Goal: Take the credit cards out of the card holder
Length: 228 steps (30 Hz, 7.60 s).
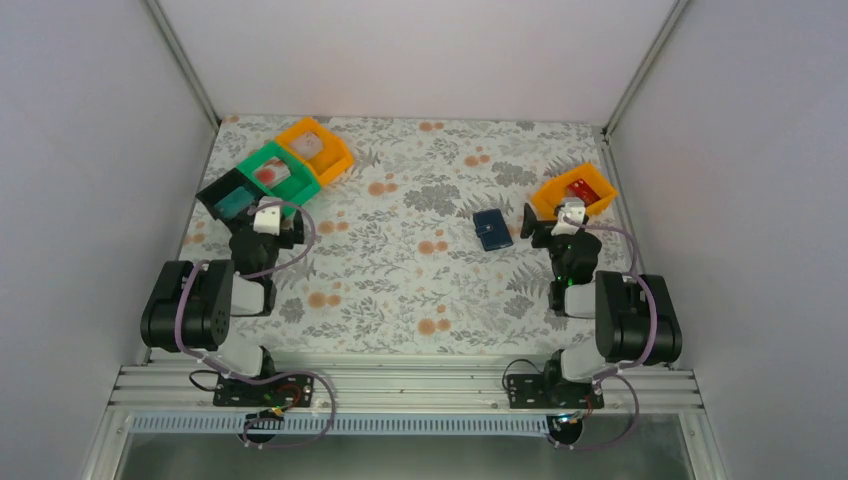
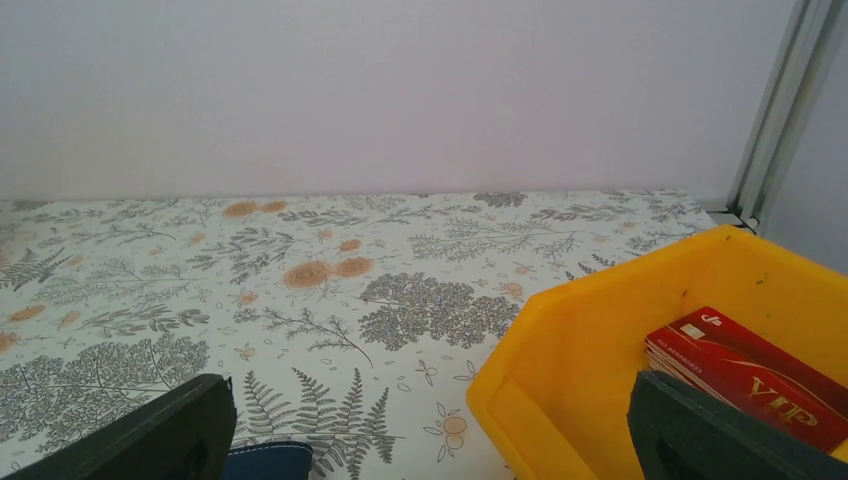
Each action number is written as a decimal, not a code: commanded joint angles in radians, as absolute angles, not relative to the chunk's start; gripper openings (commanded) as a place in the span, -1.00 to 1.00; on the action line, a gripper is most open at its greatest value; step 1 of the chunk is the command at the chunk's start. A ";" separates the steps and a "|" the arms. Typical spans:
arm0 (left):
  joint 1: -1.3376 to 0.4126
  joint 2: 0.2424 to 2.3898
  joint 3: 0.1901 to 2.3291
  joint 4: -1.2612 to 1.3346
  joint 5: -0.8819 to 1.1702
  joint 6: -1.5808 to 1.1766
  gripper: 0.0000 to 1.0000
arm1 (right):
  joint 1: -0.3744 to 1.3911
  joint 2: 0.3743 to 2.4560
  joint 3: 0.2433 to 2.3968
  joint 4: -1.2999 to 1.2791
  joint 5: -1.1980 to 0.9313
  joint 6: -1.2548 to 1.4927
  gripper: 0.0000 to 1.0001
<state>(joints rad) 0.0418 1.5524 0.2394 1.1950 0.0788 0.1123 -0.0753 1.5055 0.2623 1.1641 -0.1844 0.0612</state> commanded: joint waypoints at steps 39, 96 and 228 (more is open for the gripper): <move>0.100 1.452 1.104 -0.404 0.709 0.575 1.00 | 0.206 1.651 1.036 -0.596 -0.057 0.156 0.95; -0.140 1.590 1.489 -0.710 1.094 0.298 1.00 | 0.693 1.571 1.227 -0.114 -0.207 0.064 0.24; -0.377 1.464 1.594 -1.154 1.093 0.813 -0.18 | 0.556 1.349 1.260 -0.368 -1.072 -0.207 -0.92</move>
